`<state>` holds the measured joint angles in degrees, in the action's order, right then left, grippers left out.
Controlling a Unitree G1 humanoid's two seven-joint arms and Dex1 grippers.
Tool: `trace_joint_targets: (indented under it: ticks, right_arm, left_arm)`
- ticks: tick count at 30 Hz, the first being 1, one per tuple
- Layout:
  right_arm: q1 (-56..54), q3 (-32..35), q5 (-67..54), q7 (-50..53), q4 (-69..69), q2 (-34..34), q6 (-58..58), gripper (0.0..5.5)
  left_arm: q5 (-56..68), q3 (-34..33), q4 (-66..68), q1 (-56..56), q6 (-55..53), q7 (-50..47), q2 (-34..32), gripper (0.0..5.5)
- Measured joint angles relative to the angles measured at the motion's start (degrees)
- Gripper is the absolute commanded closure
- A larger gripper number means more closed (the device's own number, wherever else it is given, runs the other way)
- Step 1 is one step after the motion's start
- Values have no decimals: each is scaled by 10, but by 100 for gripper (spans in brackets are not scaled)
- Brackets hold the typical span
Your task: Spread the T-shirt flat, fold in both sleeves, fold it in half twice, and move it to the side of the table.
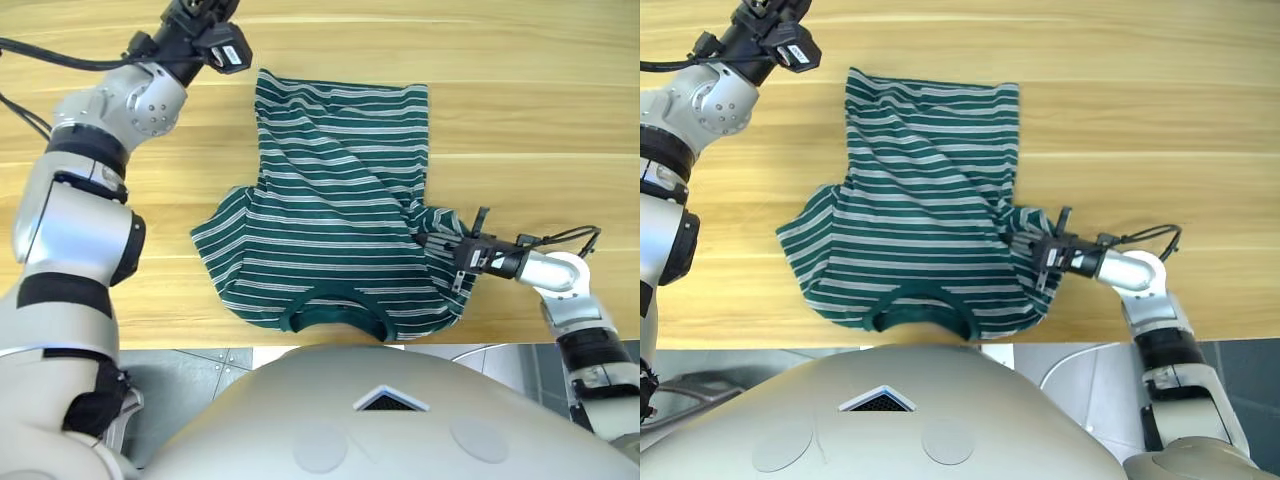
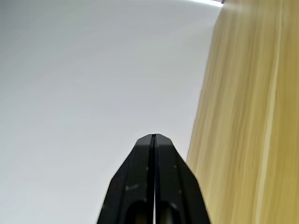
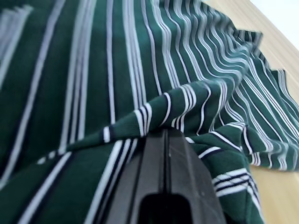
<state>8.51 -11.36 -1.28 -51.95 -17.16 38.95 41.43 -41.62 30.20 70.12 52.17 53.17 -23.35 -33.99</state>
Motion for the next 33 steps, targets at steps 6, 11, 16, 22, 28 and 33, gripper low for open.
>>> trace_joint_targets:
  ticks: [6, 11, 16, 22, 28, 33]
  right_arm:
    - [-22, 31, 1, 44, 12, -1, -37, 548]
    - [-23, 30, 3, 46, 12, -2, -37, 548]
    - [-25, 35, 7, 67, 19, -3, -40, 548]
    - [-29, 35, 49, 83, -12, 4, -47, 548]
    - [-63, 42, 81, 134, -89, 18, -38, 548]
    - [-80, 43, 92, 158, -122, 27, -31, 548]
  left_arm:
    - [73, -28, -4, -27, 80, 136, -17, 550]
    - [242, -45, -22, -78, 120, 397, 9, 550]
    - [428, -42, -108, -159, 84, 705, 14, 550]
    - [465, -74, -148, -181, 47, 793, 17, 550]
    - [453, -99, -150, -186, 39, 799, 32, 550]
    - [425, -110, -145, -187, 39, 785, 41, 550]
